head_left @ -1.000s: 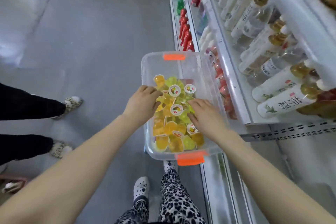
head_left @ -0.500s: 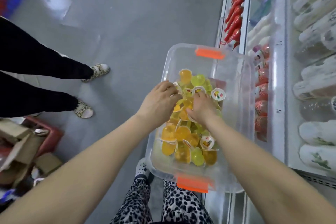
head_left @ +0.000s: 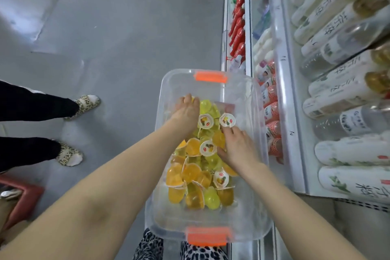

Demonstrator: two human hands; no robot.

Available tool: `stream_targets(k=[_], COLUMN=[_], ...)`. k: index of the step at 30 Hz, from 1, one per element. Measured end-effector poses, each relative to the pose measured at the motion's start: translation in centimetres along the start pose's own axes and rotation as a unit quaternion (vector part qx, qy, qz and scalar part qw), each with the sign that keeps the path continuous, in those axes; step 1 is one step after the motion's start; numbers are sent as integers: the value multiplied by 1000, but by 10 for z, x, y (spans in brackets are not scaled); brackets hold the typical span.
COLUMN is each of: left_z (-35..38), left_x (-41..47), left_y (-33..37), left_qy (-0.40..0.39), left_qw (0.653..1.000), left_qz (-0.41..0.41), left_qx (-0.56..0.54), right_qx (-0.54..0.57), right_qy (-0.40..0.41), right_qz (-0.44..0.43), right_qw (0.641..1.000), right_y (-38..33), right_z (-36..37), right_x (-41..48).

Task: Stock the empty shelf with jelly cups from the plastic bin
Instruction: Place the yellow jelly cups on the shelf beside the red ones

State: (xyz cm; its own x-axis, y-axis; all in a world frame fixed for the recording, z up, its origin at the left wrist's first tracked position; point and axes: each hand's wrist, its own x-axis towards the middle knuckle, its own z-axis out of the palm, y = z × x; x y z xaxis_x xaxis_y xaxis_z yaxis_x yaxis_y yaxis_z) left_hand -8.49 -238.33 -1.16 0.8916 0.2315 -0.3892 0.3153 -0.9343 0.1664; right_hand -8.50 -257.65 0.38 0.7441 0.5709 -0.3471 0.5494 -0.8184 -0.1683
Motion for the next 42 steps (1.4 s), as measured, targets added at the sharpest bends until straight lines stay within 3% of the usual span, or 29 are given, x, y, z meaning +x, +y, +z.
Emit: stream_targets(k=[7, 13, 25, 29, 31, 35, 39, 42], left_z=[33, 27, 11, 18, 27, 43, 45, 38], left_x=[25, 25, 5, -5, -8, -11, -21, -28], left_y=[3, 2, 8, 7, 3, 4, 10, 10], left_qy=[21, 3, 54, 7, -54, -142, -97, -61], left_qw=[995, 992, 979, 965, 970, 987, 995, 994], left_qz=[-70, -81, -103, -145, -126, -52, -21, -42], left_qx=[-65, -94, -165, -216, -199, -49, -28, -85], right_qx=[40, 53, 56, 66, 74, 94, 87, 78], right_qy=[10, 3, -8, -21, -34, -45, 2, 55], right_qz=[0, -2, -3, 10, 20, 20, 6, 7], right_qw=[999, 999, 998, 998, 996, 994, 996, 995], right_y=[4, 3, 3, 2, 1, 1, 0, -2], right_z=[4, 2, 1, 0, -2, -3, -2, -8], right_x=[4, 5, 6, 10, 12, 12, 6, -2])
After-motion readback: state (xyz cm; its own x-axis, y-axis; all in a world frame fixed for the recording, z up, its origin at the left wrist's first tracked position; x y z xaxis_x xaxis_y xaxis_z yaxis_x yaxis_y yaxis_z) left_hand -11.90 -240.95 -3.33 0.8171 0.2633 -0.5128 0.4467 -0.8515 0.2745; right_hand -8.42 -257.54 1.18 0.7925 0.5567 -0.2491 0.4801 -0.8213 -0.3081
